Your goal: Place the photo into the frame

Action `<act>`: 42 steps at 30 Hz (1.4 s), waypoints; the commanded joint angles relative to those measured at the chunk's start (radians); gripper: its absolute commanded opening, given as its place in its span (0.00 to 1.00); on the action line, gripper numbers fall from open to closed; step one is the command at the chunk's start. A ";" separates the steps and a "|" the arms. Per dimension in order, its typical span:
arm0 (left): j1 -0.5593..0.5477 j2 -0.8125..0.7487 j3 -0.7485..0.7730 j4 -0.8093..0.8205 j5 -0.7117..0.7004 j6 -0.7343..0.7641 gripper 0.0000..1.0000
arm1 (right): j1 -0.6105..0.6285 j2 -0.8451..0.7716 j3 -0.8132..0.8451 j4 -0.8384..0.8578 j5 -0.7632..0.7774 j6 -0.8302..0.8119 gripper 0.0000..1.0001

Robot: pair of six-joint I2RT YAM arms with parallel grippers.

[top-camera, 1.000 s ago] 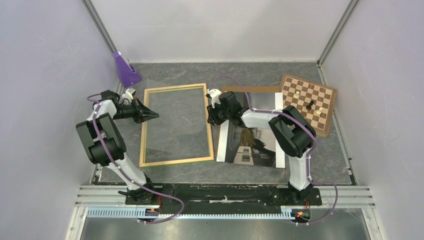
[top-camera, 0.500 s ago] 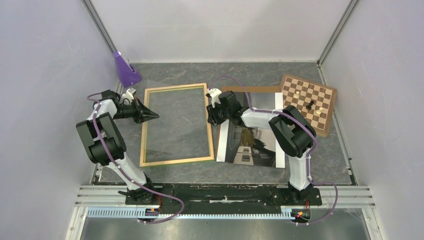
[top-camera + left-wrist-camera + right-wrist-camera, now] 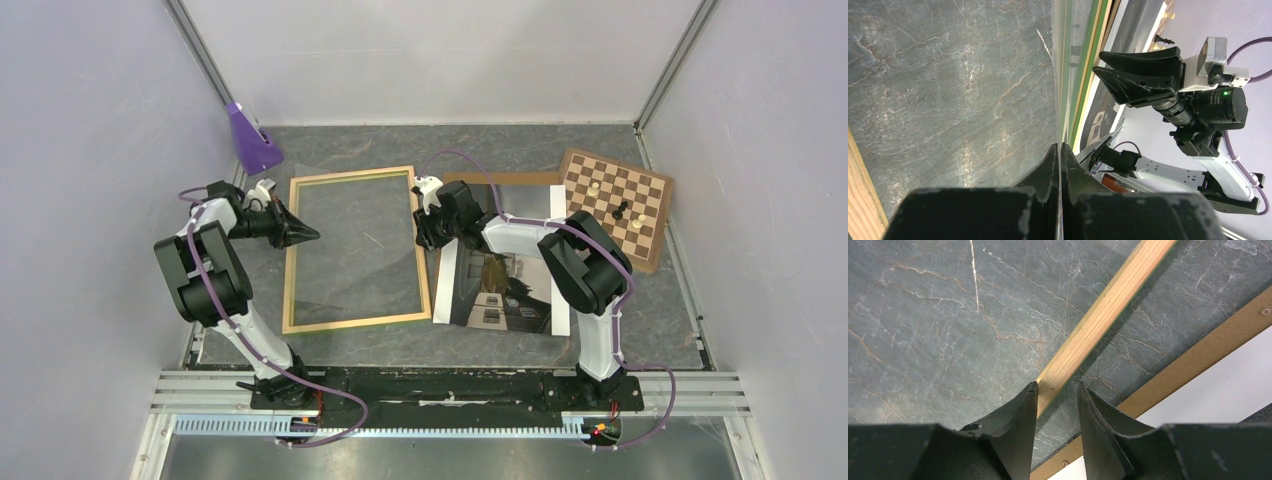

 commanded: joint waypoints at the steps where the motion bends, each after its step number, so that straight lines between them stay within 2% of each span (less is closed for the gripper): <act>1: -0.024 0.013 0.026 -0.015 0.018 0.064 0.02 | 0.004 0.031 0.020 -0.042 0.025 -0.020 0.38; 19: -0.027 0.047 0.049 -0.016 -0.002 0.084 0.02 | 0.007 0.034 0.102 -0.080 0.029 -0.048 0.43; 24: -0.029 0.048 0.048 -0.016 -0.002 0.084 0.02 | 0.008 0.034 0.118 -0.084 0.034 -0.055 0.46; 30: -0.029 0.053 0.048 -0.016 -0.004 0.084 0.02 | 0.012 0.033 0.136 -0.093 0.043 -0.067 0.54; 42: -0.032 0.060 0.047 -0.016 -0.011 0.085 0.02 | 0.041 0.065 0.260 -0.161 0.044 -0.107 0.58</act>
